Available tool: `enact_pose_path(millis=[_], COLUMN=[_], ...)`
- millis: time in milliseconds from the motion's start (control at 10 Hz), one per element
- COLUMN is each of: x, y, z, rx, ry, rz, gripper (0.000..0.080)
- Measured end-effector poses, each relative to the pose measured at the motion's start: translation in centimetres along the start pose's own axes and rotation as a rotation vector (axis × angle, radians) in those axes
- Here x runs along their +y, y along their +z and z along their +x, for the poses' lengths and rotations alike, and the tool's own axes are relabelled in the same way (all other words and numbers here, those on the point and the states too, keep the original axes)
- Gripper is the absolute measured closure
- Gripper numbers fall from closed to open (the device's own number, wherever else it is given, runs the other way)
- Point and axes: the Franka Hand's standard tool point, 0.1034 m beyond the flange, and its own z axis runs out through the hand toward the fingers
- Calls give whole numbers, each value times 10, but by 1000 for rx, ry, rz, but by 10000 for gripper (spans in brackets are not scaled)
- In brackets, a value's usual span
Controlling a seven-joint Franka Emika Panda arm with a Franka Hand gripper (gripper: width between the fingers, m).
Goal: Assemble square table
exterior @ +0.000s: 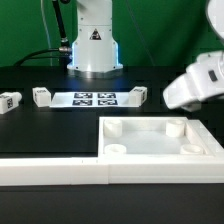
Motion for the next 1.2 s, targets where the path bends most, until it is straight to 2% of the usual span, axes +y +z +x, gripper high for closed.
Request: enact_pose_path(millis=[100,200,400,500,600,700,800,900,1000,1100,1200], x=[12,18,27,26,26,27,29,39,66,91,103], y=[-18,-27,-36,-32,-35,-41,-41,-57,-99,-131,-145], z=[-11,-28,-48,-47,-37,-33,-38,-40,-48,-54,-57], rx=[31,41,68,62,122,220,250,292,377,470,531], ry=[26,38,33,31,31,36,39,-19,-25,6,7], rz=[23,23,15,14,12,6,1,39,97,97,90], gripper=[505,505,505,505,505,505,505,505,505,505,505])
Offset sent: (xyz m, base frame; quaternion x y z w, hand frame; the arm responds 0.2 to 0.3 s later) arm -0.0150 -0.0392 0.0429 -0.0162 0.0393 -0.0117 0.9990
